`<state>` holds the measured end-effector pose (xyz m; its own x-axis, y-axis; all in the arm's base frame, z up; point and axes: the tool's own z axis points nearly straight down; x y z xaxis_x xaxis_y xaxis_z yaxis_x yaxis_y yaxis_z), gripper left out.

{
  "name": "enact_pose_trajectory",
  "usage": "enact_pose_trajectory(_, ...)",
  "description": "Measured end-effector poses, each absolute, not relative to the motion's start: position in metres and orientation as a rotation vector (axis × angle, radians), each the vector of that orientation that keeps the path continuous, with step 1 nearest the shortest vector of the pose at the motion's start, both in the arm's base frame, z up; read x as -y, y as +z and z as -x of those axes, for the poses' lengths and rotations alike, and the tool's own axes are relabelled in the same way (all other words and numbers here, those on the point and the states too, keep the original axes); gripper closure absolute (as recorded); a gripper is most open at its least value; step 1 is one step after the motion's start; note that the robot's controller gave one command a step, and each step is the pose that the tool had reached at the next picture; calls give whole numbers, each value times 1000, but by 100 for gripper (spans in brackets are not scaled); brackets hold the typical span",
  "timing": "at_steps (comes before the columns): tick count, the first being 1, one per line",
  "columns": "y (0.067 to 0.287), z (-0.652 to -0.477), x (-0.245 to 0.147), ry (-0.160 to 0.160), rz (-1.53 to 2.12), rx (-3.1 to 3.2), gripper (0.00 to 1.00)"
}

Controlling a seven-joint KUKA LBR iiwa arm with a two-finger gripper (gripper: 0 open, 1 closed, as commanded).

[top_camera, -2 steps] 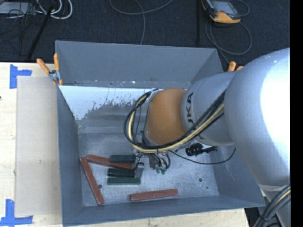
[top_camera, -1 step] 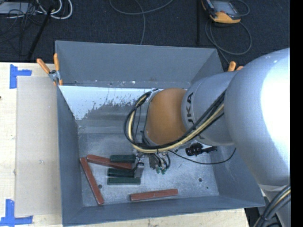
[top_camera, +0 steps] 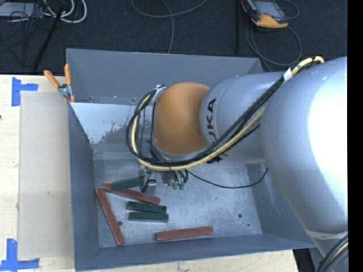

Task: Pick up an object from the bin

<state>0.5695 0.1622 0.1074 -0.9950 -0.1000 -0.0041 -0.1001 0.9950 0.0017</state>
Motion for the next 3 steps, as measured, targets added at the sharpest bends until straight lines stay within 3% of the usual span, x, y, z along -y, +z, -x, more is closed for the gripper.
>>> enact_pose_trajectory(1,106,-569,-161,0,159,-3137,0)
enact_pose_trajectory(2,69,-566,-180,-1,-32,-3146,0)
enact_pose_trajectory(3,73,-568,-181,0,-28,-3142,100)
